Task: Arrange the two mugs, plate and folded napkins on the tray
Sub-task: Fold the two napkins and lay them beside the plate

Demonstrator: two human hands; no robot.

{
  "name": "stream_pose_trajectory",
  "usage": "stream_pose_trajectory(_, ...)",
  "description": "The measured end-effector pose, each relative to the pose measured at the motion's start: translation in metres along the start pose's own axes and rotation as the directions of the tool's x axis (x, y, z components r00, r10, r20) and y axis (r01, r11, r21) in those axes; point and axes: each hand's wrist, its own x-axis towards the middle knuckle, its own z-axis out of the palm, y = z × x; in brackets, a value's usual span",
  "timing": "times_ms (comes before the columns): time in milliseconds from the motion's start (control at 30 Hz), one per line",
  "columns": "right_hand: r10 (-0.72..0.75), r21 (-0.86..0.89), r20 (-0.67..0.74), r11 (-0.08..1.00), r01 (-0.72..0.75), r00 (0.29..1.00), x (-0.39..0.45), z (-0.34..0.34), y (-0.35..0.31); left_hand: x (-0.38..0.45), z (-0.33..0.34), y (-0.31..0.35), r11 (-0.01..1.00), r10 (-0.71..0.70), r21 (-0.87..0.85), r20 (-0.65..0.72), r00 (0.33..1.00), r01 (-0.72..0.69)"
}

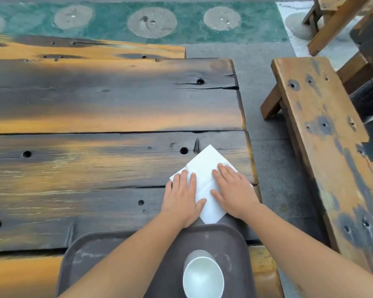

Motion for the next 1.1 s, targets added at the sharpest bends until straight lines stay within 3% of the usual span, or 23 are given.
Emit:
stream_pose_trajectory(233,0.018,-0.004,-0.045,1.0,-0.018,0.999,-0.003,0.011,0.004,0.01,0.009,-0.017,0.998,0.049,0.032,0.0,0.999,-0.049)
stream_pose_trajectory(567,0.052,-0.003,-0.069,0.999,-0.052,0.996,-0.034,0.0,-0.007,0.049,-0.026,-0.057,0.946,0.312,0.056,0.098,0.945,-0.318)
stream_pose_trajectory(667,0.092,0.048,-0.123,0.995,-0.087,0.988,-0.031,0.0,-0.009,0.05,-0.028,-0.056,0.957,0.285,0.039,0.063,0.956,-0.288)
stream_pose_trajectory(833,0.134,0.087,-0.163,0.989,-0.121,0.977,-0.002,-0.005,-0.021,0.039,-0.01,-0.022,0.977,0.157,-0.137,-0.042,0.987,-0.161)
stream_pose_trajectory(967,0.119,0.055,-0.058,0.992,-0.116,0.991,0.017,0.008,-0.029,0.037,0.005,-0.012,0.99,0.125,-0.066,-0.052,0.991,-0.129)
stream_pose_trajectory(1100,0.115,0.016,-0.042,0.993,-0.115,0.992,0.019,0.018,-0.025,0.037,0.01,-0.015,0.99,0.137,-0.016,-0.081,0.987,-0.139)
